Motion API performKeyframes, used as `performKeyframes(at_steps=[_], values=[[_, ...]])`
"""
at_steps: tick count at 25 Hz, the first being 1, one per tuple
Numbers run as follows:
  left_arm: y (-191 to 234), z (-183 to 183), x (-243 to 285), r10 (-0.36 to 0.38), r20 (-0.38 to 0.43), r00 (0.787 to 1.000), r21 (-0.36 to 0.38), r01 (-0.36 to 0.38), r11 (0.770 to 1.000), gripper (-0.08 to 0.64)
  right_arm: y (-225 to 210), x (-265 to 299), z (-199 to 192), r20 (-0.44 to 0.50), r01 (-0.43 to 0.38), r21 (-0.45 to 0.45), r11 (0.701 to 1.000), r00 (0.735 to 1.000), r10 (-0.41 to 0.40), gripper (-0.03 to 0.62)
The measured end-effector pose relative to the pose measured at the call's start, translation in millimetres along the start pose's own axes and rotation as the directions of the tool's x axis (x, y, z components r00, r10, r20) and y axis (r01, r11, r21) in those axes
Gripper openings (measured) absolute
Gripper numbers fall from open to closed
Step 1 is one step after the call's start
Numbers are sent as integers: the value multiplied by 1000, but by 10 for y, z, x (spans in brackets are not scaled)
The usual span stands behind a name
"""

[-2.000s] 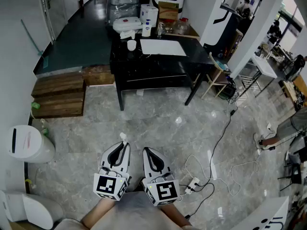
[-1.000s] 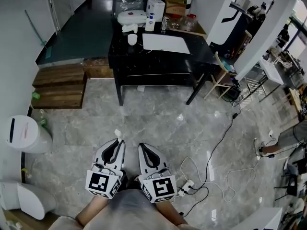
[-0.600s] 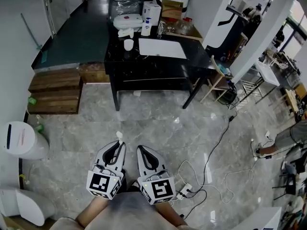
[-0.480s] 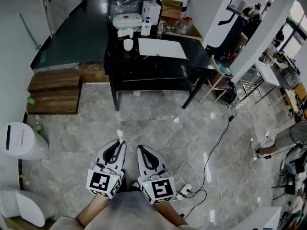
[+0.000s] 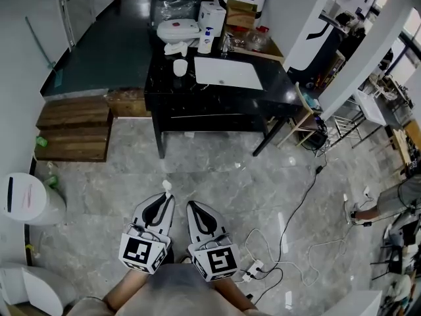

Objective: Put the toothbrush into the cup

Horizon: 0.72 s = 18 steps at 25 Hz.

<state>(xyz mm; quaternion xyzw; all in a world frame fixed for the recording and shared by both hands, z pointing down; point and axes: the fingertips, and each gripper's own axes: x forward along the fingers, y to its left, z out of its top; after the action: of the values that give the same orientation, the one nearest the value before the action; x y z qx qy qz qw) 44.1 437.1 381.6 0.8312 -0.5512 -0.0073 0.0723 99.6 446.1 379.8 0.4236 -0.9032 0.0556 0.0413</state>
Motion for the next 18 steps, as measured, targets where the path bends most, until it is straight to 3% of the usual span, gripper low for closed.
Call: performKeyframes(at_steps=[18], values=[[1044, 332, 750, -53, 24, 998, -9, 53, 999, 48, -144, 1316, 260, 1, 20, -19, 1000, 1000, -20, 6]])
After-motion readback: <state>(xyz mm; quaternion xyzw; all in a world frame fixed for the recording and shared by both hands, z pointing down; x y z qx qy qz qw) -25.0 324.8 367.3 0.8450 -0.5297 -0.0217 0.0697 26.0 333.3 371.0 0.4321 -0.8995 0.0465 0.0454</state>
